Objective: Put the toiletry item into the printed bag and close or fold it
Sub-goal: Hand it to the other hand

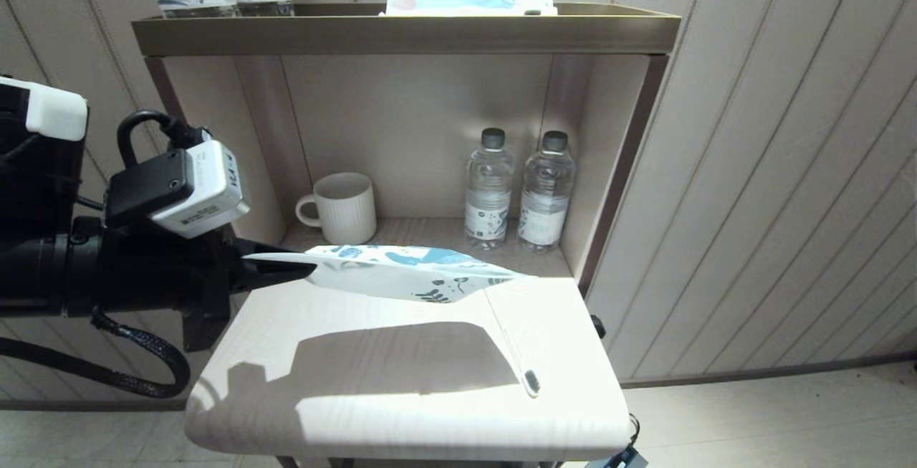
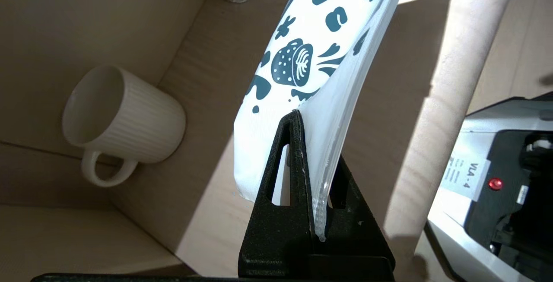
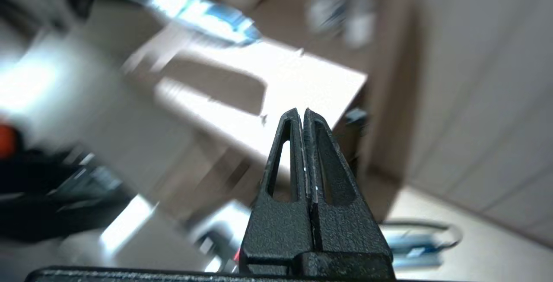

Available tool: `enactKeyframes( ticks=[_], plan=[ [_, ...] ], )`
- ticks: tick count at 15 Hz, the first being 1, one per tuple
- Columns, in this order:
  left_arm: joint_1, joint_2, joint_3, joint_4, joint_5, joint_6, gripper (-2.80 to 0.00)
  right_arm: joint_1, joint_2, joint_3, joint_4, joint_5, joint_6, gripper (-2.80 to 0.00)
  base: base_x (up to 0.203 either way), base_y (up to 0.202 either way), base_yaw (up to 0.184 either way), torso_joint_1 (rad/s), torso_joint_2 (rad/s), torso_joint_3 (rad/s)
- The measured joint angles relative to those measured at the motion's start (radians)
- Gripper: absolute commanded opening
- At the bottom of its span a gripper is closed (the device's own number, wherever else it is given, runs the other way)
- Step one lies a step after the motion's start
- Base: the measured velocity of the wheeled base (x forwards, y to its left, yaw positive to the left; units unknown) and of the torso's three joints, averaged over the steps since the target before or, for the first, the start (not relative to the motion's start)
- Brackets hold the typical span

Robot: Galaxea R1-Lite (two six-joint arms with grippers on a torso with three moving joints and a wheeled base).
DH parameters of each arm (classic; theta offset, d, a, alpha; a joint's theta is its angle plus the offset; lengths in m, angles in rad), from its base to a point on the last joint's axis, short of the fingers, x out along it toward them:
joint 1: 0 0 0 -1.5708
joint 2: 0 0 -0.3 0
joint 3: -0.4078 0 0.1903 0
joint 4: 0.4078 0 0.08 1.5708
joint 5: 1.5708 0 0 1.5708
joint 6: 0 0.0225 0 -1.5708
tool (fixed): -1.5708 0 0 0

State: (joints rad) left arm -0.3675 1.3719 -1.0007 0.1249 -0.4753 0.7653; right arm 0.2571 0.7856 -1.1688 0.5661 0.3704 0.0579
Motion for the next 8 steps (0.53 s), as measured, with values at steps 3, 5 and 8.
enactKeyframes(
  ticks=[3,5,8],
  plan=[
    [-0.014,0.024,-0.041,0.058,-0.004,0.001,-2.80,0.161,0.276,-0.160,0.205,0.054,-0.137,-2.80,0.000,0.000,0.000,0.000,0.00,0.000],
    [-0.017,0.040,-0.091,0.161,-0.047,0.002,-2.80,0.245,0.404,-0.256,0.336,0.035,-0.264,0.00,0.000,0.000,0.000,0.000,0.00,0.000],
    [-0.018,0.078,-0.184,0.310,-0.110,0.011,-2.80,0.313,0.509,-0.301,0.368,-0.009,-0.394,0.00,0.000,0.000,0.000,0.000,0.00,0.000]
  ],
)
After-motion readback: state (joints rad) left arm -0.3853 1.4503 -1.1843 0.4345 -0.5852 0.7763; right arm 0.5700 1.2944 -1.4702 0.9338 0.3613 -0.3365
